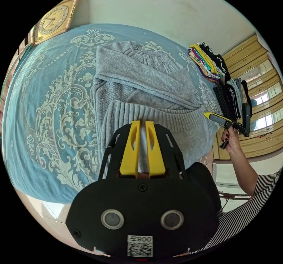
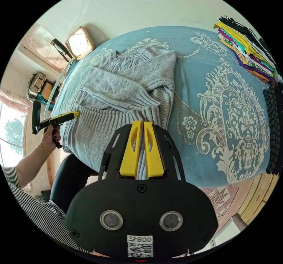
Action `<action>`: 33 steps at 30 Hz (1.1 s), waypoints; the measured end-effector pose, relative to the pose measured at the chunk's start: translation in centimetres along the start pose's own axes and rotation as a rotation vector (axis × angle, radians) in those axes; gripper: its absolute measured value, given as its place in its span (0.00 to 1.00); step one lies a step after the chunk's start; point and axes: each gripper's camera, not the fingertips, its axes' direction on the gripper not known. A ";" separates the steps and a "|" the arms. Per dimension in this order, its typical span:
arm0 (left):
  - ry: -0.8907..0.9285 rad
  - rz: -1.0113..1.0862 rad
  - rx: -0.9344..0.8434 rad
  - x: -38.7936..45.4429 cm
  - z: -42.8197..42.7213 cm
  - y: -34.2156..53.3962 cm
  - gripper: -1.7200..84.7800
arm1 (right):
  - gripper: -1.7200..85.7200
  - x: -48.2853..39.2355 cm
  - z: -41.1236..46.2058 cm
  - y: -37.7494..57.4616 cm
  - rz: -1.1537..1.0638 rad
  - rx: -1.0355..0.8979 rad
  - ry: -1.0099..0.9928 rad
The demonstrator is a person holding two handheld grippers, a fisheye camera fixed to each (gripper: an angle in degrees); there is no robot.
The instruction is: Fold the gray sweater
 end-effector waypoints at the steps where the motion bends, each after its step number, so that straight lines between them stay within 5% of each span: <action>1: 0.007 -0.004 0.025 -0.2 -0.9 0.7 0.08 | 0.06 0.7 -1.1 0.8 0.010 0.022 -0.022; 14: 0.052 -0.268 0.027 -8.1 -5.7 14.3 0.13 | 0.09 8.2 -3.1 15.1 0.220 -0.029 -0.119; 33: 0.241 -0.260 0.116 -9.8 -10.7 13.8 0.05 | 0.02 11.2 -10.1 15.1 0.161 0.022 -0.323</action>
